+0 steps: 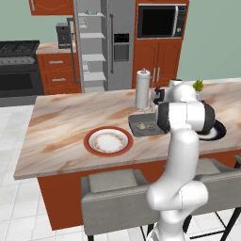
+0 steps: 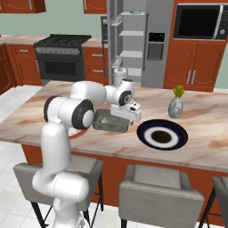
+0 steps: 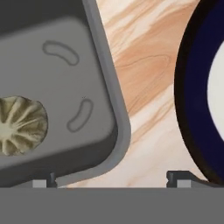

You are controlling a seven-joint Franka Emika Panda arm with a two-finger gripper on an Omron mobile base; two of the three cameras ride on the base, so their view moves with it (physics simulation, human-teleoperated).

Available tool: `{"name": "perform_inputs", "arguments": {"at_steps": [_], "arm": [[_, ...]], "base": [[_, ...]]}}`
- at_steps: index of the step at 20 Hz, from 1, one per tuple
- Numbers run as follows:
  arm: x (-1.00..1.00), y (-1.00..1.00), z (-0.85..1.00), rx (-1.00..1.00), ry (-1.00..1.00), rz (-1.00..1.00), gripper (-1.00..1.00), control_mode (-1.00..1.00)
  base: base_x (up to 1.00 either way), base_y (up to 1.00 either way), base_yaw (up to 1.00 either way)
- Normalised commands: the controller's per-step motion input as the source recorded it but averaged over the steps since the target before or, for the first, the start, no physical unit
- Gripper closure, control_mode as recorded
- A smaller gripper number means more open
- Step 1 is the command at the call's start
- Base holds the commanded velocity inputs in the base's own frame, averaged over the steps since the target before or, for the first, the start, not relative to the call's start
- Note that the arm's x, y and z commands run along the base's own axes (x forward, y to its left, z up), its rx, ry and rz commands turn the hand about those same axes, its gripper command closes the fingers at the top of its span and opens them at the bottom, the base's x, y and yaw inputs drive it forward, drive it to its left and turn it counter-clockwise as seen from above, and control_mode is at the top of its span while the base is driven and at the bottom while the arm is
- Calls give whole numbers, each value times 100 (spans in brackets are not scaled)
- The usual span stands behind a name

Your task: Place two dumplings into each of the tupperware containers and then place the containers in the fridge.

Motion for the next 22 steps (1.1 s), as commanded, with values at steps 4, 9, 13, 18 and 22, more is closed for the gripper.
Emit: {"name": "perform_inputs", "arguments": {"at_steps": [4, 9, 13, 18, 22], "arm": [[6, -4, -36, 0, -11, 0, -100, -100], [0, -5, -44, 0, -9, 0, -100, -100], [0, 0, -25, 0, -9, 0, -100, -100], [0, 0, -18, 0, -5, 0, -100, -100], [0, 2, -11, 0, -2, 0, -100, -100]], "base": [[0, 0, 0], [0, 0, 0], [0, 0, 0], [0, 0, 0], [0, 0, 0]]}}
